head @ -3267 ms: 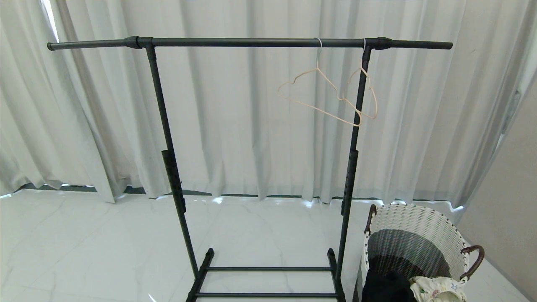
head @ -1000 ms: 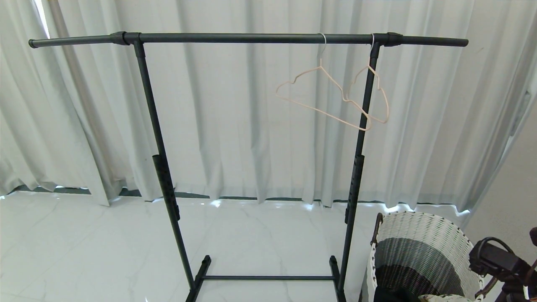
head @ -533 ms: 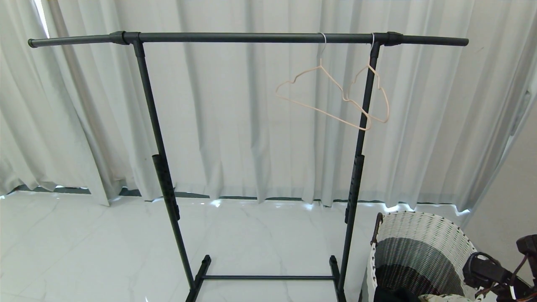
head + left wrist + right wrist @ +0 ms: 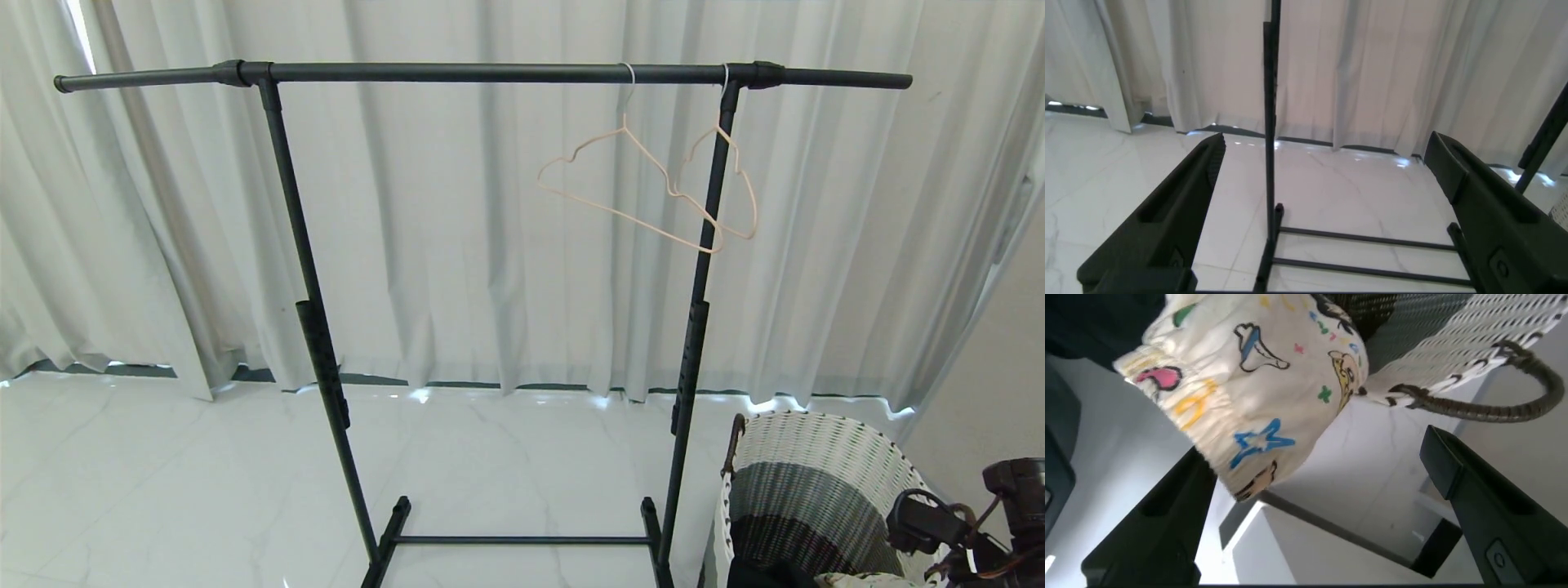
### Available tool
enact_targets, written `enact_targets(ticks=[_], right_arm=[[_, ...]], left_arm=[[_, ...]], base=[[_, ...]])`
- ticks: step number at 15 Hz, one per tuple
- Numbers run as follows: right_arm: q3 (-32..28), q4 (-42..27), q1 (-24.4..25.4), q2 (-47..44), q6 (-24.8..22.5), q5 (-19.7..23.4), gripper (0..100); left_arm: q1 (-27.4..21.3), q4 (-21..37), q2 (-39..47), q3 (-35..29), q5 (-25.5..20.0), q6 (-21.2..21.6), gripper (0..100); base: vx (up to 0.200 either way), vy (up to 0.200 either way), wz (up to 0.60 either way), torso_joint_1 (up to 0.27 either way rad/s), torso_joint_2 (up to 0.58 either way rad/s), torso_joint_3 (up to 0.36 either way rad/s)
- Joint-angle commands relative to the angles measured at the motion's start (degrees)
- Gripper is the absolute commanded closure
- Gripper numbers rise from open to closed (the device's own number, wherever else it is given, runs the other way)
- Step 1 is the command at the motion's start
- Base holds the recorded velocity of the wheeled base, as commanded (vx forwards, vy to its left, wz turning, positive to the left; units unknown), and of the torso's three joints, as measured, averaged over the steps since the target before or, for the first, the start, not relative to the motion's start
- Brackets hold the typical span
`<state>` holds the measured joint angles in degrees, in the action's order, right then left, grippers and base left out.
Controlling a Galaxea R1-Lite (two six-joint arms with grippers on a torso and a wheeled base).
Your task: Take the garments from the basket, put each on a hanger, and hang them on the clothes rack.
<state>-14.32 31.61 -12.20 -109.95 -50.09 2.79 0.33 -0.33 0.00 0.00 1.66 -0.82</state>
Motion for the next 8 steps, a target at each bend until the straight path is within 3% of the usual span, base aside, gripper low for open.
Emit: enact_targets(ticks=[1, 8], right_arm=[[-0.3, 0.9, -0.5, -3.2, 0.0, 0.0, 0], [-0.4, 7.3, -0.7, -7.0, 0.0, 0.3, 0]], left_arm=[[0.0, 0.0, 0.0, 0.0, 0.0, 0.0, 0], [0.1, 0.0, 0.0, 0.0, 0.0, 0.0, 0]], base=[[0.0, 0.0, 0.0, 0.0, 0.0, 0.0], [0.0, 0.0, 0.0, 0.0, 0.0, 0.0]])
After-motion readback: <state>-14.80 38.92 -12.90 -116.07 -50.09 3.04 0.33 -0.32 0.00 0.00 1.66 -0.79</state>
